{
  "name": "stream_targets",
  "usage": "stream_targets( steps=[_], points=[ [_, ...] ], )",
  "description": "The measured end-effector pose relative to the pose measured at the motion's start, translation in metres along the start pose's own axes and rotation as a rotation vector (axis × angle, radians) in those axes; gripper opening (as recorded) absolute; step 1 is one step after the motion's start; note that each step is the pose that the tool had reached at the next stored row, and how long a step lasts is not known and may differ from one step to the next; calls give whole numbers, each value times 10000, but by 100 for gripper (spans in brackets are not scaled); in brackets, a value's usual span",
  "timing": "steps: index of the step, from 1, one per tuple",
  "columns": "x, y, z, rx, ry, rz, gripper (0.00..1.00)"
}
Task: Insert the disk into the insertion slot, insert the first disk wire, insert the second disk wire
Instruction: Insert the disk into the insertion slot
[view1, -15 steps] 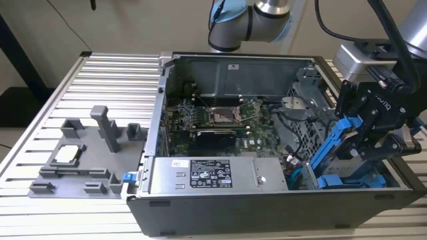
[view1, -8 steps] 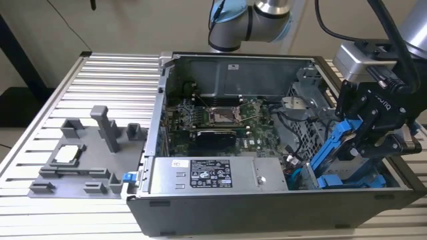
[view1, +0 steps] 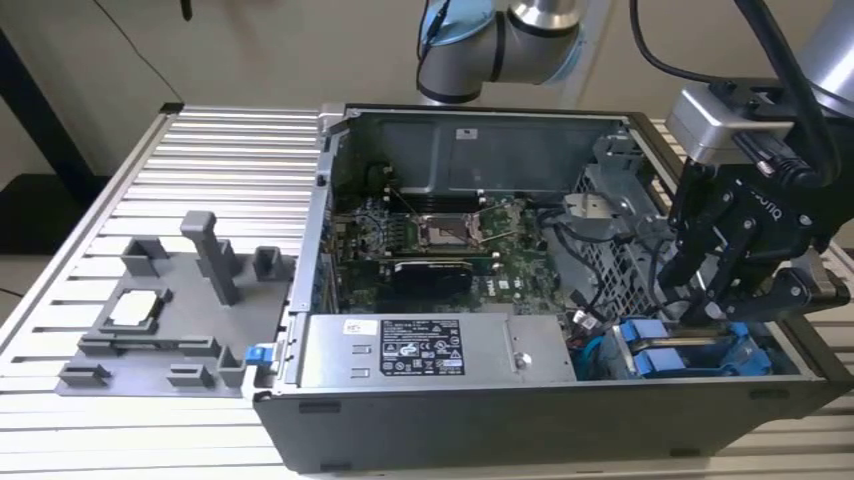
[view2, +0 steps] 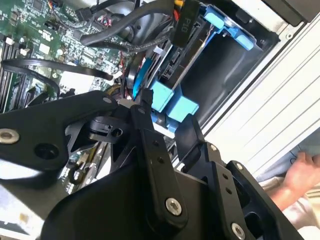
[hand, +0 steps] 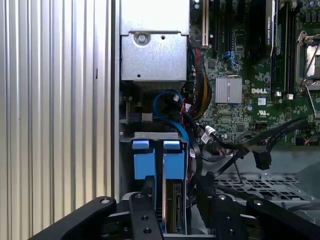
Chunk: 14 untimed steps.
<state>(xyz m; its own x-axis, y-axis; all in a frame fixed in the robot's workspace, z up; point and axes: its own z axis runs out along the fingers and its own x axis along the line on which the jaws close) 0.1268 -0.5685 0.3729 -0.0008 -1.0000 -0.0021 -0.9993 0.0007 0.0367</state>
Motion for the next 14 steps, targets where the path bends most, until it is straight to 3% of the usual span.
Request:
stream_targets(
  steps=[8,10,14],
  points=[
    [0,1,-1,31,-12,0,47],
    [0,0,0,142,-113,-4,47],
    [0,0,0,526,-484,-18,47]
  ],
)
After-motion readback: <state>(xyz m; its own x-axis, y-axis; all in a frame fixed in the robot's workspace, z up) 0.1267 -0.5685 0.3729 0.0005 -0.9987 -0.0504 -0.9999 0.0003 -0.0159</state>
